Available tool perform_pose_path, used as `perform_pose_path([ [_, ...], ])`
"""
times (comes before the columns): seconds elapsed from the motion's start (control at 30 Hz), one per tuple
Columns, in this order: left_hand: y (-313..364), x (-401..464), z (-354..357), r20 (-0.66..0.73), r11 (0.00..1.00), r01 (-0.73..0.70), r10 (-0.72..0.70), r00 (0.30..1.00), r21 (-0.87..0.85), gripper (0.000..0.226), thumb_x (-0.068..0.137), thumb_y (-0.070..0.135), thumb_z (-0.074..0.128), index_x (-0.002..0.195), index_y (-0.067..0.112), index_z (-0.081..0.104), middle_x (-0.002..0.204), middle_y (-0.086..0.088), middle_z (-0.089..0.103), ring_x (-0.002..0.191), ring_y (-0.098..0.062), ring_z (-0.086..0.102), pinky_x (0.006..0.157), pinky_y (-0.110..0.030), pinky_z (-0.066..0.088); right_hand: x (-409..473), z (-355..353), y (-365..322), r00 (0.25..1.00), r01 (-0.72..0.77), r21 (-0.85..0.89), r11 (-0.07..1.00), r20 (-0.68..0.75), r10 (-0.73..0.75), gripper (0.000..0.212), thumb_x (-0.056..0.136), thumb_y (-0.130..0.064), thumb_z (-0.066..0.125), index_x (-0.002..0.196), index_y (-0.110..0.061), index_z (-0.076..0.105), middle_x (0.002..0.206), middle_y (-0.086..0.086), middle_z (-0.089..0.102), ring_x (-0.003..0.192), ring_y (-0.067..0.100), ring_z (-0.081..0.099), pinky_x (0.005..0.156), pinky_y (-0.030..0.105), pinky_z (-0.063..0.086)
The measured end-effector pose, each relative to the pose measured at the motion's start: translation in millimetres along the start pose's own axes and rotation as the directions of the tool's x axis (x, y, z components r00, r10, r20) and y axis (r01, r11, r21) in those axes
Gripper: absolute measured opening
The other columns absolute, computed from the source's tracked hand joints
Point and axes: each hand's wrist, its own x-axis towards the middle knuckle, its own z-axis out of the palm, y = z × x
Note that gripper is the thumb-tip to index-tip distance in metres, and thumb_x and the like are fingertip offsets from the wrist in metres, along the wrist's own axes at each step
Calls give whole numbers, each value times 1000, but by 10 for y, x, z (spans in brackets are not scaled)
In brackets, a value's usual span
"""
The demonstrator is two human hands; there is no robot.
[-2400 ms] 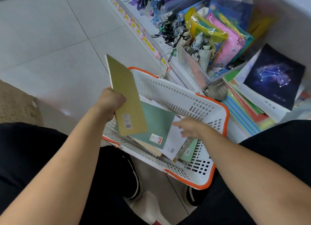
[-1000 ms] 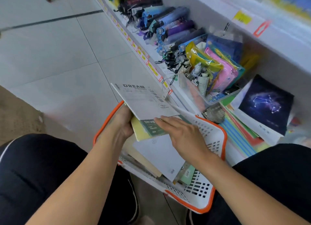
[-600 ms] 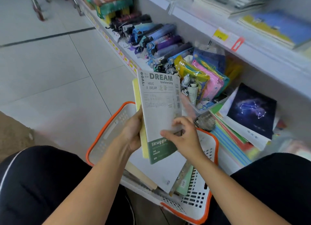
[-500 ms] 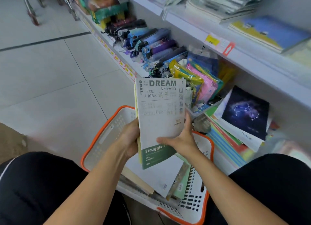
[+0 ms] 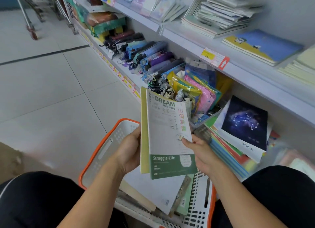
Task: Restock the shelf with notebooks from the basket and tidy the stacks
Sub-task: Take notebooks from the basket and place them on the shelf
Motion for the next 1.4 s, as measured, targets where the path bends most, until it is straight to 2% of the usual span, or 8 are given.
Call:
perform_pose_path([
  [0.5, -133, 25, -5, 51, 950, 24, -8, 999, -311, 82, 83, 74, 27, 138, 18, 52, 132, -19, 59, 119, -37, 58, 102, -52, 42, -47, 144, 37, 995, -73, 117, 990, 73, 64, 32, 93, -10, 61, 125, -11, 65, 119, 15, 70, 108, 30, 68, 95, 50, 53],
  [0.67, -113, -122, 315, 360, 982, -16, 84, 929, -187, 29, 86, 23, 65, 78, -2, 76, 82, -17, 73, 80, -17, 73, 72, -25, 57, -162, 302, 16, 961, -171, 156, 973, 244, 130, 36, 86, -11, 62, 121, -5, 65, 112, 18, 71, 91, 29, 72, 76, 39, 60],
  [0.83, -316, -62, -89, 228, 946, -133, 205, 952, -295, 45, 105, 8, 27, 106, -8, 69, 107, -22, 70, 103, -21, 69, 91, -27, 51, -163, 381, 134, 994, -35, -11, 999, 103, 36, 21, 90, -2, 63, 110, -6, 71, 112, 15, 73, 103, 30, 68, 82, 35, 57],
  [0.93, -695, 354, -875, 432, 910, 1, 195, 880, -414, 20, 94, 12, 60, 111, 4, 66, 107, -11, 71, 96, -21, 69, 84, -32, 54, -133, 283, 67, 1000, 2, -9, 1000, 9, -2, 21, 91, -1, 63, 110, -8, 70, 113, 16, 72, 105, 33, 68, 92, 45, 54],
  [1.03, -500, 449, -896, -53, 976, -85, 76, 996, -202, 24, 85, 40, 71, 98, 19, 71, 91, -5, 73, 82, -24, 69, 81, -40, 55, -133, 198, -88, 999, -43, 20, 999, 27, 42, 26, 92, -5, 62, 117, -10, 67, 112, 14, 73, 104, 32, 68, 88, 48, 55],
  [1.13, -163, 247, -659, -228, 951, -130, 66, 971, -280, 32, 92, 40, 59, 107, 15, 72, 105, -8, 74, 92, -27, 71, 87, -50, 55, -143, 64, -344, 1000, 12, 52, 999, 3, -12, 29, 95, -7, 57, 123, -13, 64, 114, 13, 72, 100, 30, 69, 75, 44, 58],
  [1.23, 142, 99, -777, -362, 949, -262, 186, 913, -174, 48, 85, 37, 65, 128, 17, 60, 123, -10, 67, 109, -30, 66, 89, -56, 52, -185, -135, -626, 990, 143, 159, 977, -23, -141, 28, 96, -2, 50, 120, -11, 63, 109, 12, 74, 90, 26, 73, 70, 40, 62],
  [1.4, 413, -94, -919, -579, 884, -419, 457, 675, 208, 19, 91, 17, 65, 110, 20, 65, 90, 2, 76, 78, -16, 73, 68, -40, 61, -350, -328, -939, 881, 406, -170, 898, -188, -434, 23, 92, 2, 58, 108, -13, 67, 90, -3, 77, 75, 13, 74, 67, 31, 62],
])
